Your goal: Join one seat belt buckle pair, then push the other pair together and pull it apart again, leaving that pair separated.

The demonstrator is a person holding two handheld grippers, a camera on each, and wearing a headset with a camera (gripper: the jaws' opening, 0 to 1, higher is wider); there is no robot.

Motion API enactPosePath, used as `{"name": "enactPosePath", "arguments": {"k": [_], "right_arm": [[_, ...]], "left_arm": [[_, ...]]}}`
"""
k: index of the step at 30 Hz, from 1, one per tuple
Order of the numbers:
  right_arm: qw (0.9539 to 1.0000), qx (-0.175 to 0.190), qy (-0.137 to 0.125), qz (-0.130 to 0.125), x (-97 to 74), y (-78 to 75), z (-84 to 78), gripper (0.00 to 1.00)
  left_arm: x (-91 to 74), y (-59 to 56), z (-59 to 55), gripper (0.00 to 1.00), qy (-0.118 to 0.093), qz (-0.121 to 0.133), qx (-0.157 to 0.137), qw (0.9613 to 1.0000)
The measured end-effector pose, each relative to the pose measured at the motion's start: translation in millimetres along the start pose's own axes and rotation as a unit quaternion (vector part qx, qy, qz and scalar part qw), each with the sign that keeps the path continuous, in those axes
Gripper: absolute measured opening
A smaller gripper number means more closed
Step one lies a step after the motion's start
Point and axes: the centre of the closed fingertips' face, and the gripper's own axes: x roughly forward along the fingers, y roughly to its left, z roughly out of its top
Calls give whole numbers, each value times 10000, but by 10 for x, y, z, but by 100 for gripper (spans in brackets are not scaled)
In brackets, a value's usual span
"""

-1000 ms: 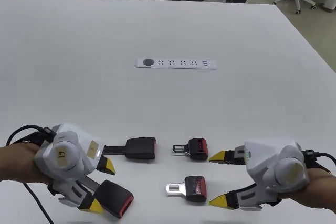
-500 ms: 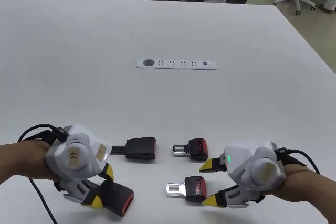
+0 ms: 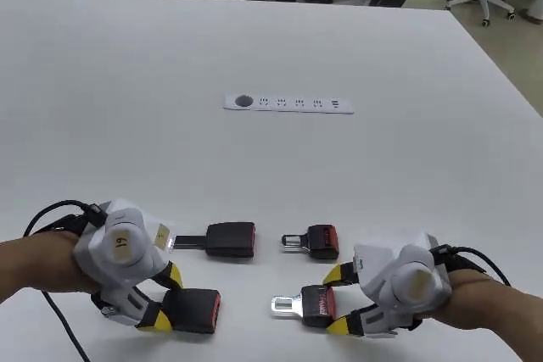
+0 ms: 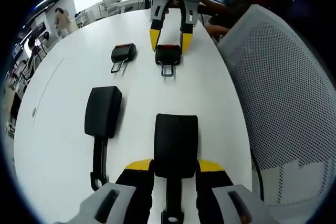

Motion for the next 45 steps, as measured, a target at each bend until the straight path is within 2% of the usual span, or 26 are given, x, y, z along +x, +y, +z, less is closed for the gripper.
{"name": "enactPosePath", "arguments": {"k": [21, 33, 45], "right_arm": [[10000, 39, -57, -36, -9, 4, 48, 30], [9999, 10, -127, 37, 82, 62, 185, 30], [9998, -40, -169, 55, 177, 57, 307, 30]], "left_arm": [[16, 15, -8, 32, 0, -31, -130, 9999], [33, 2, -8, 32, 72, -19, -112, 9999], [52, 19, -36, 32, 96, -36, -105, 9999]]}}
